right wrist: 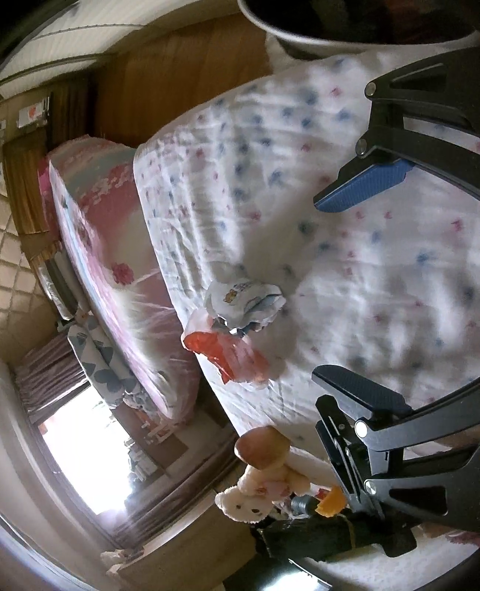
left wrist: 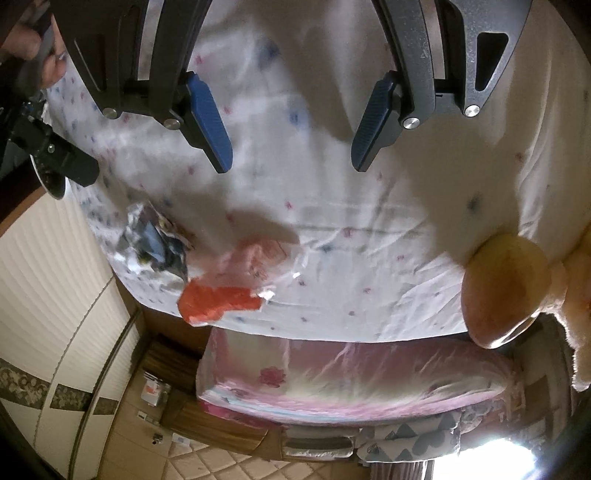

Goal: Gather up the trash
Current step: 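Grasp the orange-and-clear plastic bag with the left tool while the right tool grasps the crumpled white wrapper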

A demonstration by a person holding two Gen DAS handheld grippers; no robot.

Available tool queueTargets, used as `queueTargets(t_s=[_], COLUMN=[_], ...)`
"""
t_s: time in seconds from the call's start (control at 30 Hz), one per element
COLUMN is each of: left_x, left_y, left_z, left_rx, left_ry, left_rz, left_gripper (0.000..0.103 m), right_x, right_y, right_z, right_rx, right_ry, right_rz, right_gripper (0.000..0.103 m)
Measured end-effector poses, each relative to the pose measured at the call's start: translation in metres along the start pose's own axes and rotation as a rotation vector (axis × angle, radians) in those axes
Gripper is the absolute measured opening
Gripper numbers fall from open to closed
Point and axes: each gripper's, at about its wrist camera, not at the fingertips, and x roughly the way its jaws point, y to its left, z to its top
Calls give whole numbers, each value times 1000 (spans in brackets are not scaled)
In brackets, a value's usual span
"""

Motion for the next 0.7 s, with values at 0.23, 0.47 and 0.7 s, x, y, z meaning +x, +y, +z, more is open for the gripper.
queueTargets(t_s=[0.23,0.47,0.7], left_x=[21,39,66], left_y=[6,5,0], left_z=[21,41,57], left_rx=[14,45,64], left_ry=[3,-14,-9], left_rz=[-45,-86,-81], left_gripper=[69,70,70], right_x=[19,39,50], right_y=[1,-1,-7], right_z=[17,33,41], right_rx=[-3,1,16], right_ry=[6,7,19], right_rz=[6,-3,1], right_gripper=[86,75,35])
